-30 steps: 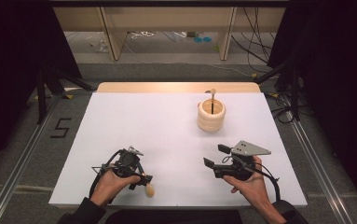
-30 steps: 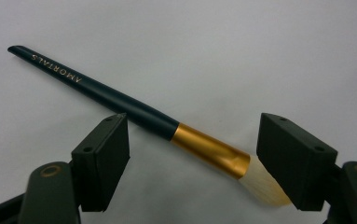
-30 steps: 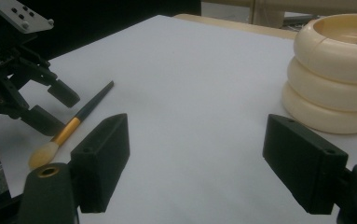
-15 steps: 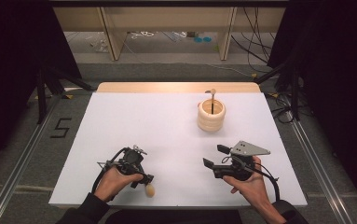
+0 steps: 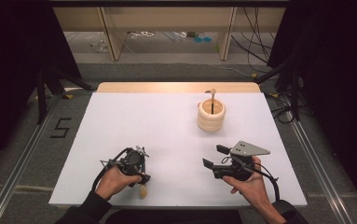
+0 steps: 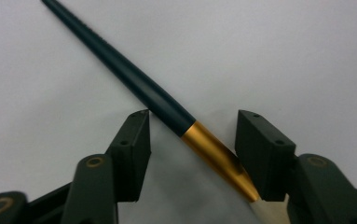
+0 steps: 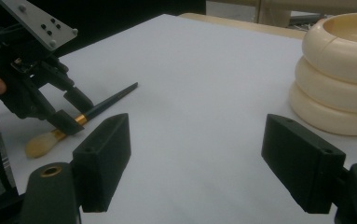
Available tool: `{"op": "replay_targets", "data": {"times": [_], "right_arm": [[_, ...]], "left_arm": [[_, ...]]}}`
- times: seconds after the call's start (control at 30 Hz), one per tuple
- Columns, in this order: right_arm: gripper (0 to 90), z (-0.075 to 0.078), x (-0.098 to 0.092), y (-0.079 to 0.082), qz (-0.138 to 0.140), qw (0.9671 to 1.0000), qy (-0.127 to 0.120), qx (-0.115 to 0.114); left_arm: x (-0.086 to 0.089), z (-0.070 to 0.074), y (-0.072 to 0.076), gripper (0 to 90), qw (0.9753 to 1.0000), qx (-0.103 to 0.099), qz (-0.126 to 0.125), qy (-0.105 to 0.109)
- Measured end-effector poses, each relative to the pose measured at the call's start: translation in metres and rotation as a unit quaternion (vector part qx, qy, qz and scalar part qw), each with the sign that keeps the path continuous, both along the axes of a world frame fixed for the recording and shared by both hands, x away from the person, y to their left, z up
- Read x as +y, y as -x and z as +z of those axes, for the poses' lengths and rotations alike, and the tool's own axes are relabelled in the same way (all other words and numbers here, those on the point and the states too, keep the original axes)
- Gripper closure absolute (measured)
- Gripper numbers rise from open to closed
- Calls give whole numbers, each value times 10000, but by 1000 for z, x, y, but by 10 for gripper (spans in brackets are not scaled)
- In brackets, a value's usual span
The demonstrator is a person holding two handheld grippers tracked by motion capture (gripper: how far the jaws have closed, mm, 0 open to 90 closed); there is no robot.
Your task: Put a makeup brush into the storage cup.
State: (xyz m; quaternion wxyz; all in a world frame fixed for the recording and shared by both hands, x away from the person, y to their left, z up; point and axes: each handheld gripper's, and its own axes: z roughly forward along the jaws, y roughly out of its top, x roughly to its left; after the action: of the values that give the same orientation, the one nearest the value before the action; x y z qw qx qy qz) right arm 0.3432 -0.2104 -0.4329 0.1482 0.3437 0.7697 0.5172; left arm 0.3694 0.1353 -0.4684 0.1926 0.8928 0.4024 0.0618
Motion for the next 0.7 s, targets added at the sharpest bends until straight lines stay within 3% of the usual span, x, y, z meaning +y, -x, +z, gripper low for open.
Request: {"op": "replay_targets", "data": {"times": [0.23,0.4,0.5,0.7], "right_arm": [[250,0,0,0,2,10000,-2,0],[253,-1,1,-1,15,9999,-64,-109],[254,0,1,1,36,9999,-74,68],[255,-1,1,-1,65,9999,-46,-86]], "left_arm": [[7,1,-2,606,10000,25,-83,-22],[11,4,-6,679,9993,126,-297,-204],[13,4,-8,713,9989,157,-359,-257],[14,6,-11,754,9978,226,-498,-374]]}}
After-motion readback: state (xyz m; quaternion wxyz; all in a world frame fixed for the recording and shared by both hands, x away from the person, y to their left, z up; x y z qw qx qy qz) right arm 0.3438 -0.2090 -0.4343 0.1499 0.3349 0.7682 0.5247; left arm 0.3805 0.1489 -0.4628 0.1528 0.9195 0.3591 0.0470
